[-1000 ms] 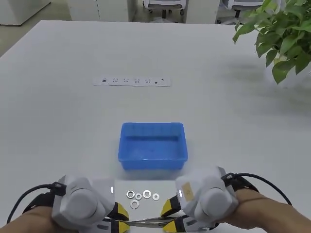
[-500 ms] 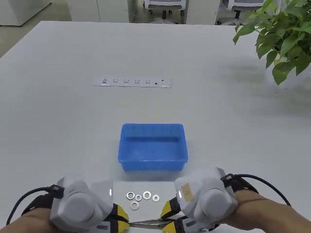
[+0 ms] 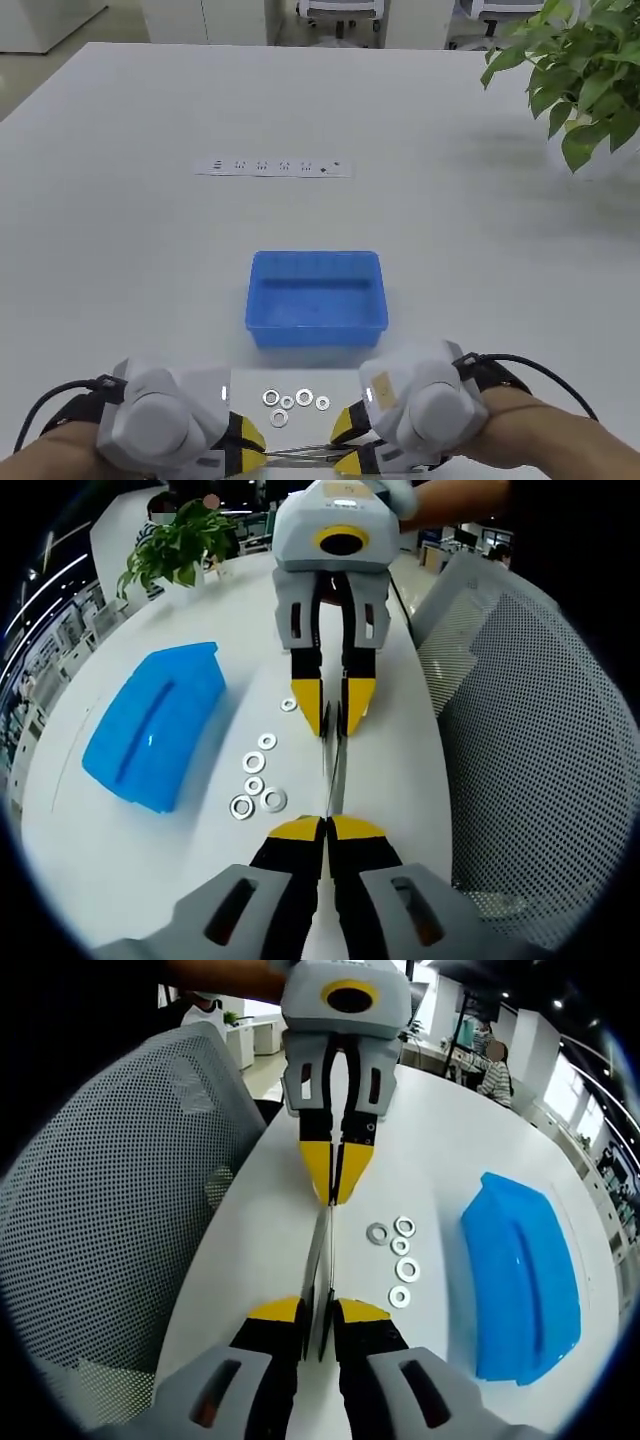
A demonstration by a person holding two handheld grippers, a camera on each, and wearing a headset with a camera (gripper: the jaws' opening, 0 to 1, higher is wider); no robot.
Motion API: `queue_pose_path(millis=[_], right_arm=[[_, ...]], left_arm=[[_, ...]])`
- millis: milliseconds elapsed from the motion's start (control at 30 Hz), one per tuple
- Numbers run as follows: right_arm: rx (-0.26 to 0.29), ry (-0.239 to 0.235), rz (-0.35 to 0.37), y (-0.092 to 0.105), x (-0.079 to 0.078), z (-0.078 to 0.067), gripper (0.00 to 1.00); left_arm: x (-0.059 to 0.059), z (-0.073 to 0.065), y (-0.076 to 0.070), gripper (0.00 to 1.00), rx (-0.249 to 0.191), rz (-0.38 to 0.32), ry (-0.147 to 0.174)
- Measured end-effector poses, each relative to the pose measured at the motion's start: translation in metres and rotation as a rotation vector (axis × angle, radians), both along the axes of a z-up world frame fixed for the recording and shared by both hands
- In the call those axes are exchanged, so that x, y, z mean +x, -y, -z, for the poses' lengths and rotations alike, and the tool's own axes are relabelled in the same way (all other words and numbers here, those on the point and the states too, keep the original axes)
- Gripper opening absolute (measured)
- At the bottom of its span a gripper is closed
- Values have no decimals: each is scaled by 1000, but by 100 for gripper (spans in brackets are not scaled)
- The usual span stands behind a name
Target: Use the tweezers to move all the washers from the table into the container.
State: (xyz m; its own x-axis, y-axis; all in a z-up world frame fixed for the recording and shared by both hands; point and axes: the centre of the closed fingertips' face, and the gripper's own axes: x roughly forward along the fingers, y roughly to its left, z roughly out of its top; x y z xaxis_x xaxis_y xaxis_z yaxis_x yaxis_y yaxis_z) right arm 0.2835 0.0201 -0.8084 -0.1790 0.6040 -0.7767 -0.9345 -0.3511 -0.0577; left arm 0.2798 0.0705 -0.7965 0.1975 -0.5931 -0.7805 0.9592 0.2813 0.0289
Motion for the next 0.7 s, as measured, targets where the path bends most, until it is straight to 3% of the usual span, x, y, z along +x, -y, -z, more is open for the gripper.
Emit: queue_pose_path(millis=[300, 700], right_arm=[[17, -3, 12, -5, 0, -4, 14], [45, -15, 54, -10, 2, -11, 12]], left_arm=[[0, -15, -2, 6, 1, 1, -3], [3, -49, 9, 5, -27, 23, 13]])
